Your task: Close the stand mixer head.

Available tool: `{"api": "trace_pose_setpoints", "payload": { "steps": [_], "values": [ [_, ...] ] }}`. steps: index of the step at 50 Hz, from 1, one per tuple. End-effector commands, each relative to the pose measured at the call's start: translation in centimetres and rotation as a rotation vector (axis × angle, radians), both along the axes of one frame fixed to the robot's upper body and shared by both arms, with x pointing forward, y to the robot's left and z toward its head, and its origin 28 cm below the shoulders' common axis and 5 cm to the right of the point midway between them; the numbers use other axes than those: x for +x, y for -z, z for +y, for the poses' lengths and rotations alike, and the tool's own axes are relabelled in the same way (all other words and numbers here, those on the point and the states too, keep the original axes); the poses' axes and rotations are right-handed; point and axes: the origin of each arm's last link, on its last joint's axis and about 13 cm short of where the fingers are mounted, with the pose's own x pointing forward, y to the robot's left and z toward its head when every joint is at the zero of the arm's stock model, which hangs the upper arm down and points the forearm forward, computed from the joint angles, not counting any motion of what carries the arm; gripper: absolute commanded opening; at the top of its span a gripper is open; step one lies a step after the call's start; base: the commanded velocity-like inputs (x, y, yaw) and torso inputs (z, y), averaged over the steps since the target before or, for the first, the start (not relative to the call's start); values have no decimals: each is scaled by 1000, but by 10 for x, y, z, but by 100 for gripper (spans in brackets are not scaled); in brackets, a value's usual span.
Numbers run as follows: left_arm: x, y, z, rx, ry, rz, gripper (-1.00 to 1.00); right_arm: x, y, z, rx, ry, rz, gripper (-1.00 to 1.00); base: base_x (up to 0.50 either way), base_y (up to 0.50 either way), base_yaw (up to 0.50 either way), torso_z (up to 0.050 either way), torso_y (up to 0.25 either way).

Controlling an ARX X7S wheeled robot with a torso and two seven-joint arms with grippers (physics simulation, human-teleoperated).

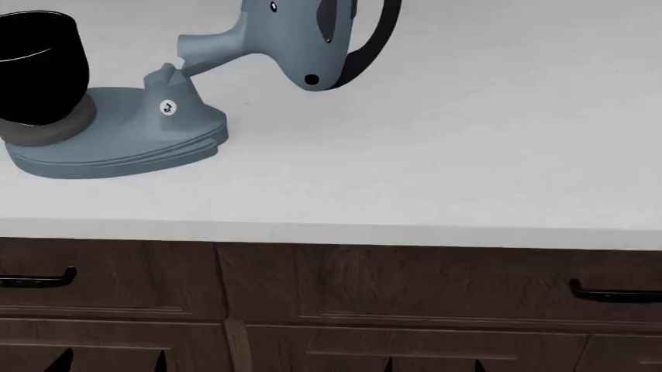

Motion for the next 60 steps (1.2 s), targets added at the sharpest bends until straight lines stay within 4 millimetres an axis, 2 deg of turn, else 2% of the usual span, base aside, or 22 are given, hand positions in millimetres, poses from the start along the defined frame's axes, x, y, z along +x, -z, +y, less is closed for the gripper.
{"api": "trace_pose_setpoints", "payload": {
  "steps": [1, 11, 12, 15, 16, 17, 18, 20, 21, 26, 27, 31, 33, 36, 37, 40, 44, 46, 49, 55, 60],
  "values": [
    [0, 0, 0, 0, 0, 0, 100, 0, 0, 0, 0, 0, 0, 100, 0, 0, 0, 0, 0],
    [3, -1, 2, 34, -73, -35, 100, 0, 0, 0, 29, 8, -3, 100, 0, 0, 0, 0, 0],
    [1, -4, 3, 4, -43, -93, 100, 0, 1, 0, 26, 8, -2, 100, 0, 0, 0, 0, 0],
    [0, -9, 4, 3, -43, -127, 100, 1, 0, -1, 54, 8, 0, 100, 0, 0, 0, 42, 0],
    [18, -14, 30, 43, -154, -110, 100, 5, 13, -16, 39, -104, 189, 100, 19, 12, 26, 0, 0],
    [0, 0, 0, 0, 0, 0, 100, 0, 0, 0, 0, 0, 0, 100, 0, 0, 0, 0, 0],
    [-1, -4, 4, -31, -64, -30, 100, 0, 0, -5, 20, 80, 0, 100, 0, 0, 0, 0, 0],
    [0, 0, 5, -20, -89, -6, 100, -1, -2, -8, 38, 113, -20, 100, 0, 0, 0, -9, 0],
    [1, 5, 8, 41, -158, 14, 100, -6, -7, -11, 111, 130, -62, 100, 0, 0, 0, -10, 0],
    [1, 7, 9, 52, -139, -1, 100, -6, -13, -7, -15, 104, -166, 100, 0, 0, 0, -12, 0],
    [2, 7, 9, 52, -145, 5, 100, -6, -13, -5, -46, 32, -161, 100, 0, 0, 0, -12, 0],
    [1, 5, 9, 50, -135, -21, 100, -6, -10, -5, -2, 20, -111, 100, 0, 0, 0, -12, 0],
    [0, 3, 10, 30, -129, -46, 100, -3, -15, -3, -67, 12, -89, 100, 0, 0, 0, -12, 0],
    [2, -11, 8, 74, -102, -130, 100, 3, -51, -2, -97, -48, -121, 100, 0, 0, 0, 50, 0],
    [2, -25, 6, 103, -112, -192, 100, 5, -65, -3, -151, -49, -148, 100, 0, 0, 0, 50, 0],
    [2, -58, 5, 84, -122, -281, 100, 10, -100, -5, -166, -28, -224, 100, 0, 0, 0, 50, 0],
    [9, -117, 0, 41, -101, -401, 100, 12, -157, -6, -162, -23, -364, 100, 0, 0, 0, 50, 0],
    [12, -137, -1, 33, -96, -451, 100, 11, -173, -5, -144, -33, -400, 100, 0, 0, 0, 50, 0],
    [15, -148, -4, 33, -97, -481, 100, 14, -183, -7, -86, -20, -435, 100, 0, 0, 0, 50, 0],
    [11, -140, -3, 30, -67, -493, 100, 15, -160, -10, -110, -33, -464, 100, 0, 0, 0, 50, 0],
    [11, -137, -2, 10, -75, -460, 100, 11, -163, -10, -87, -40, -516, 100, 0, 100, 0, 50, 0]
  ]
}}
